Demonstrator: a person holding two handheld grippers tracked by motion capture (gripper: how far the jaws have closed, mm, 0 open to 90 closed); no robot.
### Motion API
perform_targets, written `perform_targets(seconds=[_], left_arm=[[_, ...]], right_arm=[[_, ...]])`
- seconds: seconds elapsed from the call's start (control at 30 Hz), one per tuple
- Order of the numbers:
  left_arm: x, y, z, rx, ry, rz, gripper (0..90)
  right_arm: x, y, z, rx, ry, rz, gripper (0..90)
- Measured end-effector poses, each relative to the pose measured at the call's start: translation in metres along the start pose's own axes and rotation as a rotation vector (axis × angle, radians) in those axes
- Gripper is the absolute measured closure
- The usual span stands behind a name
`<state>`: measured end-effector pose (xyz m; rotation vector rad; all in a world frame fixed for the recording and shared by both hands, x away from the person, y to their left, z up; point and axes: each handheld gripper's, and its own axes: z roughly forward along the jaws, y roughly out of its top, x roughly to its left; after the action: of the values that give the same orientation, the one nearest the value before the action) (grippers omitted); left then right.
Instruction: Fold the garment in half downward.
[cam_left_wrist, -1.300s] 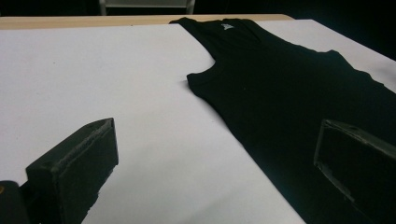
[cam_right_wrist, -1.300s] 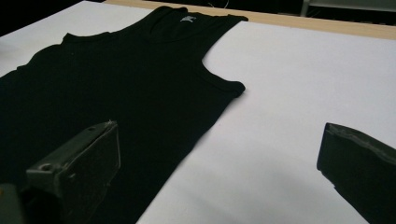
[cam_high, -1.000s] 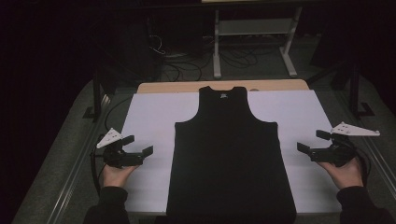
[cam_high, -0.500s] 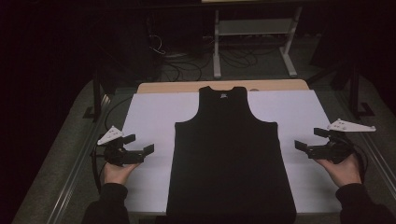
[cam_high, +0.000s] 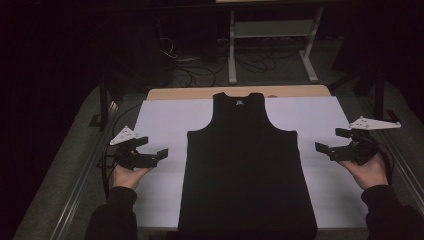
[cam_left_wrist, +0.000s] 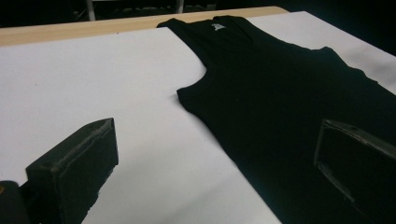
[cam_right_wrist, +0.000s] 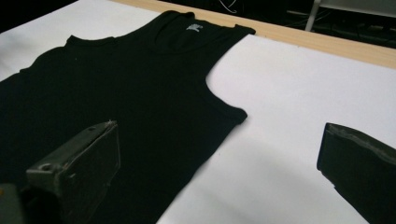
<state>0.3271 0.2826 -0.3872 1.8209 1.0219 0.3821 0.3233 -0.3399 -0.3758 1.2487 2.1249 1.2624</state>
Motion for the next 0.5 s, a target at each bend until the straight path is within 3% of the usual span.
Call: perform_targets(seconds=[0.3, 0.43, 0.5], left_arm=[[0.002, 0.018, 0.007, 0.019, -0.017, 0.029, 0.0], [0.003, 0.023, 0.009, 0.014, -0.022, 0.028, 0.0], [0.005, 0.027, 0.011, 0.003, -0.047, 0.011, 0.0]], right_arm=[[-0.003, 0.015, 0.003, 0.009, 0.016, -0.019, 0.0], [-0.005, 0.019, 0.006, 0.016, 0.022, -0.021, 0.0], [-0.006, 0.021, 0.007, 0.020, 0.026, -0.019, 0.0]])
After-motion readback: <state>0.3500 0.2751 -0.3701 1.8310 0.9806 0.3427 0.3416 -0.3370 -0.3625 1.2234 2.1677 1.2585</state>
